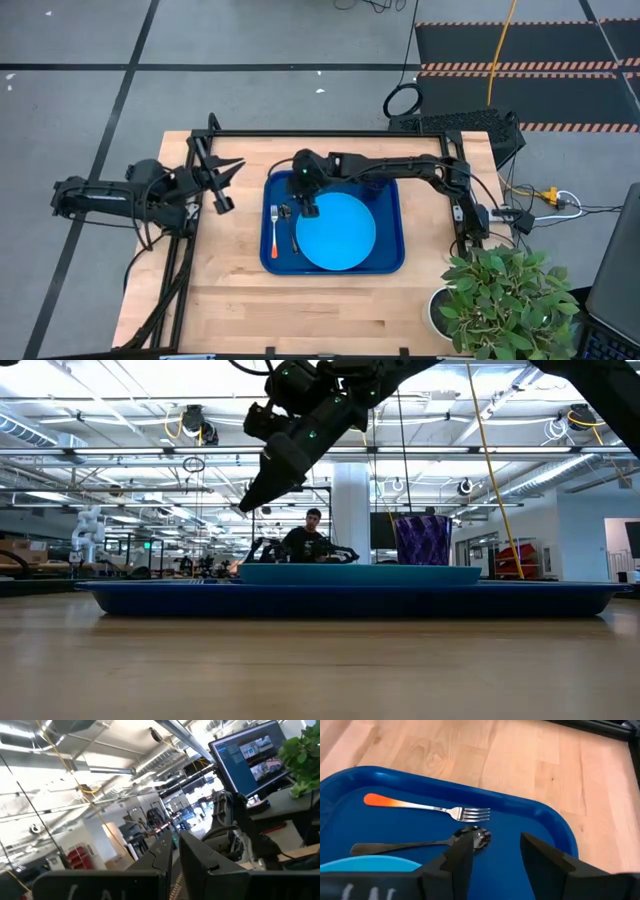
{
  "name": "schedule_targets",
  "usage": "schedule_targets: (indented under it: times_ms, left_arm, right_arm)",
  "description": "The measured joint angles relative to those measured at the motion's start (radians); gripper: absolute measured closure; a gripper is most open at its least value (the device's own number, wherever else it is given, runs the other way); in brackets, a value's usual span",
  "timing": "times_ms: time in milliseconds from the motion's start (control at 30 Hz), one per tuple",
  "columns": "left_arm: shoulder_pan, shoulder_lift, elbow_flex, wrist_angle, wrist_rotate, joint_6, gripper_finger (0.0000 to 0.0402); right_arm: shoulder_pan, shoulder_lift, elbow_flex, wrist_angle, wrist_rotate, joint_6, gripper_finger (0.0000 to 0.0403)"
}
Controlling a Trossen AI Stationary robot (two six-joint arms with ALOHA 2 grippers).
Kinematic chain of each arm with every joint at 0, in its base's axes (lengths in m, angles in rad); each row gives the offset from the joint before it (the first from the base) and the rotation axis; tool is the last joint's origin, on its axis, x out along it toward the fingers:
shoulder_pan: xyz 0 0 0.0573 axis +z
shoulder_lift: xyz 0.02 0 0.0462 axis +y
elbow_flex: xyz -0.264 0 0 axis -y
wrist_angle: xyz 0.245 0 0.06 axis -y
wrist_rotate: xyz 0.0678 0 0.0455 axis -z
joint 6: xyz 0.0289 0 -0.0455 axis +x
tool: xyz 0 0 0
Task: Pick and place plate/cup/fork/spoon on tray
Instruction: Adjust the blue fork and black spoon on the blue serving tray
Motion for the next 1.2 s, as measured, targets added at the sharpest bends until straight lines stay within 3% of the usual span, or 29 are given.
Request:
schedule_targets:
  times_ms: [300,600,700,1200]
  left_arm:
    - [0.051,0.008,0.0,-0.014,-0.059,0.057,0.0364]
    - [0.124,0.062,0.11,-0.311,-0.063,-0.054,0.0364]
    - [0.124,0.098,0.113,-0.32,-0.06,-0.064,0.0364]
    - [0.121,0.155,0.113,-0.336,-0.056,-0.118,0.0364]
  right_arm:
    - [-0.013,0.048,0.003,0.074,-0.004,-0.003,0.0245]
    - [-0.034,0.126,0.001,0.094,-0.033,-0.025,0.0245]
    - [-0.036,0.122,0.001,0.108,-0.079,-0.009,0.0245]
    - [-0.011,0.122,-0.037,0.149,-0.083,-0.037,0.0245]
